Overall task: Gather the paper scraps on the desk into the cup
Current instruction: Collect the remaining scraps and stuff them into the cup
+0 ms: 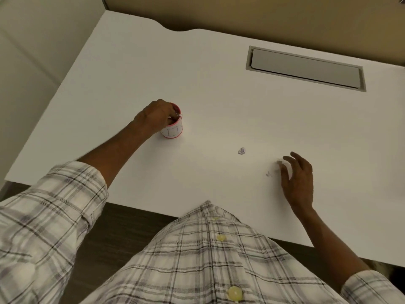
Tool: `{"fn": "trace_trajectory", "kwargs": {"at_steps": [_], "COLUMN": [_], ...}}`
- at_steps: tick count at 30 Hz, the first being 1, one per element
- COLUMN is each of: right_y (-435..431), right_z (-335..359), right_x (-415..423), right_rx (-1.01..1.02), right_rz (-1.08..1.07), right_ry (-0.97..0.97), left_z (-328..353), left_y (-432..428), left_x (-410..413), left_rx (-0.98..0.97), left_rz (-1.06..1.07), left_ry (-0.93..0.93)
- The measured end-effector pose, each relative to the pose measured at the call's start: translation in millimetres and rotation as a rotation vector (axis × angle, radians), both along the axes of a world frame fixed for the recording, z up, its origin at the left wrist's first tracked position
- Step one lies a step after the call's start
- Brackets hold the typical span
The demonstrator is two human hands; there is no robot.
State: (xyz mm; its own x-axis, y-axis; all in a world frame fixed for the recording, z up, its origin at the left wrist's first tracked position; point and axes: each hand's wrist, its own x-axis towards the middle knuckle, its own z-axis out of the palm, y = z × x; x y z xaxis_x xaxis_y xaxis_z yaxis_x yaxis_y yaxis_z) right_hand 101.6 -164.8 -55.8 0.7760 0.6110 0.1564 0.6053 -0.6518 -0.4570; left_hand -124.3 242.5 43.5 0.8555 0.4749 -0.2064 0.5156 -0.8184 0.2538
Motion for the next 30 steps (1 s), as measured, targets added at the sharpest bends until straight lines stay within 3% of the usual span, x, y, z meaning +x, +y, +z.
{"fn": "trace_trajectory", "kwargs": {"at_steps": [8, 15, 22, 30], "right_y": [9.1, 55.2, 98.5, 70.3], "right_z": [-12.6, -19.1, -13.4, -5.3], "right_x": [-9.6, -42.5, -62.5, -42.7], "right_rx": [-0.158, -0.162, -0.144, -0.05], "right_rz": [-0.072, 0.194, 0.458, 0.415], "right_ry": [0.265, 0.221, 0.027, -0.039], "left_z": [31.8, 48.8, 26.7, 25.0], "left_y": [7.7, -1.8, -37.2, -33.0], "left_x": [-1.9, -0.3, 15.3, 6.2], "left_rx": [-0.054, -0.068, -0.035, -0.111], "left_rz": [0.025, 0.143, 0.355, 0.441], "left_ry": [0.011, -0.101, -0.185, -0.305]}}
